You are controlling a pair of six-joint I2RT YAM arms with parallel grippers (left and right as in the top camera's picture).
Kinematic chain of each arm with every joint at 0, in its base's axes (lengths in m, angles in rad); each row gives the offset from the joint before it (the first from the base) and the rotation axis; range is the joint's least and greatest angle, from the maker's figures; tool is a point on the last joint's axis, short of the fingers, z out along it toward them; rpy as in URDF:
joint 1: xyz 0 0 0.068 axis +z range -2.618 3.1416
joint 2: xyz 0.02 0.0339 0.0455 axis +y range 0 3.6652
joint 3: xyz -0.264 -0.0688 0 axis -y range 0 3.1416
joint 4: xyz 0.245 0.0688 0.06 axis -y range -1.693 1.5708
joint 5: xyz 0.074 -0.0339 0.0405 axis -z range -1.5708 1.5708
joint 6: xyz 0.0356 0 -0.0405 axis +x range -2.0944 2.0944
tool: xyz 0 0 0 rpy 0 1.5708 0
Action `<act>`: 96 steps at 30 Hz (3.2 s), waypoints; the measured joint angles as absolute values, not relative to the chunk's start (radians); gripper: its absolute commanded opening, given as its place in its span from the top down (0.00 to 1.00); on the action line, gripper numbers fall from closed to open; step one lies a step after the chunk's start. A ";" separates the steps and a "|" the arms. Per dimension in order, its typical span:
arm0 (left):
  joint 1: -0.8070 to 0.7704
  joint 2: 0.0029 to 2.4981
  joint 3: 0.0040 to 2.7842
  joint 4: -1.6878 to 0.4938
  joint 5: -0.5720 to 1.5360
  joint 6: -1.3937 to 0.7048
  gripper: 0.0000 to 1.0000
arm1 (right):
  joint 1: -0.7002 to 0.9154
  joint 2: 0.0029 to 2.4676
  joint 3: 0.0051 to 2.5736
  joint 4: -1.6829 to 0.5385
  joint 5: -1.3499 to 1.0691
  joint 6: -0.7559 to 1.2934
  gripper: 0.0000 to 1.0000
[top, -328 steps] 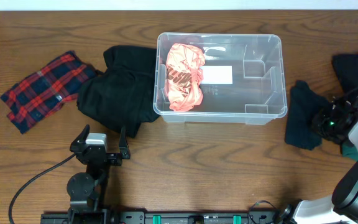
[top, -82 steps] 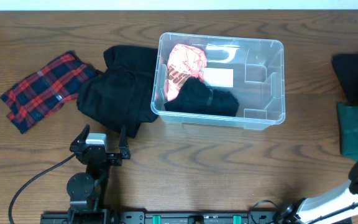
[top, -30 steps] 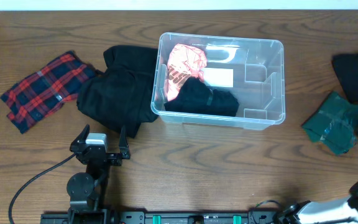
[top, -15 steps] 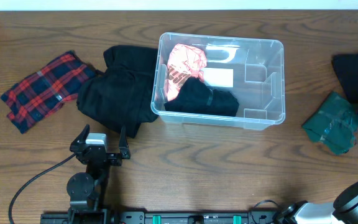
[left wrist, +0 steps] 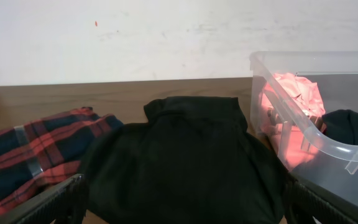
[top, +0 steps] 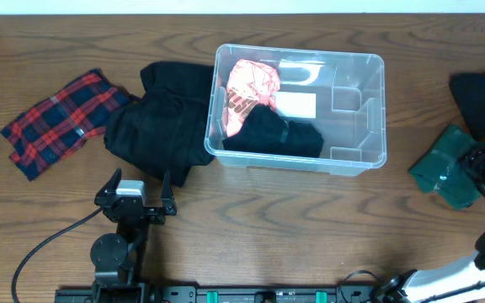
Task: Pack container
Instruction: 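Lower the right gripper onto the dark green garment and grasp it, then lift the green garment and carry it left over the bin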
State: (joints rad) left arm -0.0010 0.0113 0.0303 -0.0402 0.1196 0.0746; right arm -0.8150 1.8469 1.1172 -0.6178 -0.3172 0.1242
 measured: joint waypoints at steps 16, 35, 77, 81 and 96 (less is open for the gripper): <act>-0.001 0.011 0.030 -0.040 0.120 0.075 0.02 | -0.816 1.865 1.119 -0.616 -0.330 0.119 0.91; -0.001 0.011 0.030 -0.040 0.120 0.075 0.02 | -0.667 1.576 1.244 -0.673 -0.583 0.131 0.99; -0.001 0.011 0.030 -0.040 0.120 0.075 0.02 | 0.229 1.822 1.296 -0.302 -0.336 0.480 0.99; -0.001 0.011 0.030 -0.040 0.120 0.075 0.02 | 0.229 1.836 1.296 -0.335 -0.326 0.489 0.99; -0.001 0.011 0.030 -0.040 0.120 0.075 0.02 | 0.229 1.837 1.296 -0.396 -0.268 0.479 0.58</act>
